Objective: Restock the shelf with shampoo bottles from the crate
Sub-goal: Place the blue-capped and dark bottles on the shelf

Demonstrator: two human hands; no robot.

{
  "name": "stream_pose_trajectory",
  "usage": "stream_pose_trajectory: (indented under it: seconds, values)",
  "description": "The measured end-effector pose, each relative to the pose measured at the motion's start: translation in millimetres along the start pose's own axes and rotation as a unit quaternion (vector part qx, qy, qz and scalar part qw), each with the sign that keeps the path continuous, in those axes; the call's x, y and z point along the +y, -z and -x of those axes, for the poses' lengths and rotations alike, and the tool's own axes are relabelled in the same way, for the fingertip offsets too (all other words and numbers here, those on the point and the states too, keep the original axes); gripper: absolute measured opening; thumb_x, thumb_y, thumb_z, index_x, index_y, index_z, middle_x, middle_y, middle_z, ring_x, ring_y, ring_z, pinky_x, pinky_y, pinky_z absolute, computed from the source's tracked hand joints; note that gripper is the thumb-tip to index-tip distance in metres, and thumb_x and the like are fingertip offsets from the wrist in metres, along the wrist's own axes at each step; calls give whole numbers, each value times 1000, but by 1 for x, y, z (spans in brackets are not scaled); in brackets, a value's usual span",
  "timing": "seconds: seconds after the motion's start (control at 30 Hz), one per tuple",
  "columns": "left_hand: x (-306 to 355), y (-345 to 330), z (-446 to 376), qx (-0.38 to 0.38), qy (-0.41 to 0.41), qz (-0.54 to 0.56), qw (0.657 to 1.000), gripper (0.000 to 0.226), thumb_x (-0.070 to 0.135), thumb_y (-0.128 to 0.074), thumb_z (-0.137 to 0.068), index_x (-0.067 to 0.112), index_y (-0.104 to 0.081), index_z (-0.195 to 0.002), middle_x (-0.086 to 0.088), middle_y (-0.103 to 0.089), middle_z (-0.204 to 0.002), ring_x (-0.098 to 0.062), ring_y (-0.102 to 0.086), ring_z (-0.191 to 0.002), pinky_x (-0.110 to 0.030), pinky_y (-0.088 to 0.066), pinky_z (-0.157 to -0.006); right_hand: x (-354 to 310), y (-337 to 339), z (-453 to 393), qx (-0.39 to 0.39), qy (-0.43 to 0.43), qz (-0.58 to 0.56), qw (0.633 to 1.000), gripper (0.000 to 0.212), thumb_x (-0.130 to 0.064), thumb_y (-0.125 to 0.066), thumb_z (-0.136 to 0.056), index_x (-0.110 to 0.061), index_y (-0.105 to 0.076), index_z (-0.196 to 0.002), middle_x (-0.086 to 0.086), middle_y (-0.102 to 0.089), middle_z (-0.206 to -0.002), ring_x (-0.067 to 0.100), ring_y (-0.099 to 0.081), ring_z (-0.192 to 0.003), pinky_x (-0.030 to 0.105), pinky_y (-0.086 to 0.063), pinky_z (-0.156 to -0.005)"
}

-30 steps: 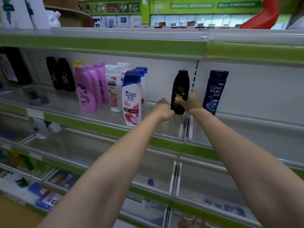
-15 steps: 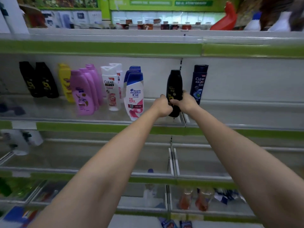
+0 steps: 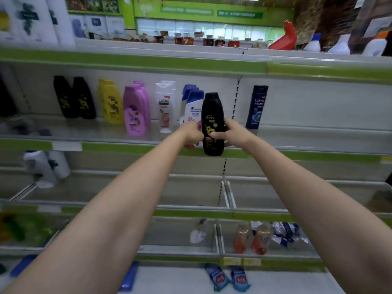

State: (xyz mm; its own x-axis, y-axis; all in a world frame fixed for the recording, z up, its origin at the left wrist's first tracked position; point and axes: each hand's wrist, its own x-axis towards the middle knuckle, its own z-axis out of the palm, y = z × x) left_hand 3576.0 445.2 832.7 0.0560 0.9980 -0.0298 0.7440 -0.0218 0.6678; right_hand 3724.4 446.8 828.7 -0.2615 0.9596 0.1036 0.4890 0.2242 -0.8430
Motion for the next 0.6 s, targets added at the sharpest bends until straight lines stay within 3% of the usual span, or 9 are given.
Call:
stream_pose_trajectory:
  seconds: [0.07,0.17,0.4,0.5,0.6]
  values:
    - [-19,15,13,34,10,-18,999,15,4,-45,-90,5,-57,-98,-14,-61,-94,-27,-63,-75,-27,-51,-53,-13,-23,-3,-28,15,-14,999,47,-11,-62,-89,-11,-45,-132,11,-58,-126,28,-56,-115,48,-49,-96]
    - [-52,42,28,82,36,-46,995,17,3,-45,-86,2,-62,-92,-18,-62,-90,-31,-66,-77,-38,-56,-63,-37,-61,-13,-61,41,-11,997,42,-8,-61,-89,-9,-47,-128,13,-60,-124,29,-57,-114,48,-49,-96]
    - [-150,127,39,170,96,-42,980,18,8,-45,-85,10,-55,-70,-16,-64,-85,-30,-64,-76,-39,-57,-77,-101,-168,-60,-100,102,-28,989,34,-11,-63,-88,-12,-51,-120,13,-61,-122,30,-58,-113,52,-48,-96]
    - [-193,165,38,191,115,-43,974,12,12,-46,-85,9,-57,-81,-18,-68,-101,-35,-65,-95,-38,-55,-85,-127,-214,-86,-117,104,-44,987,35,-11,-62,-90,-9,-49,-123,13,-61,-122,29,-58,-112,48,-52,-92]
    - [-237,201,30,200,129,-49,970,16,13,-47,-86,7,-61,-89,-18,-66,-103,-34,-62,-96,-34,-51,-81,-149,-262,-118,-114,99,-57,987,39,-14,-63,-89,-9,-48,-125,12,-60,-124,27,-58,-112,46,-52,-92]
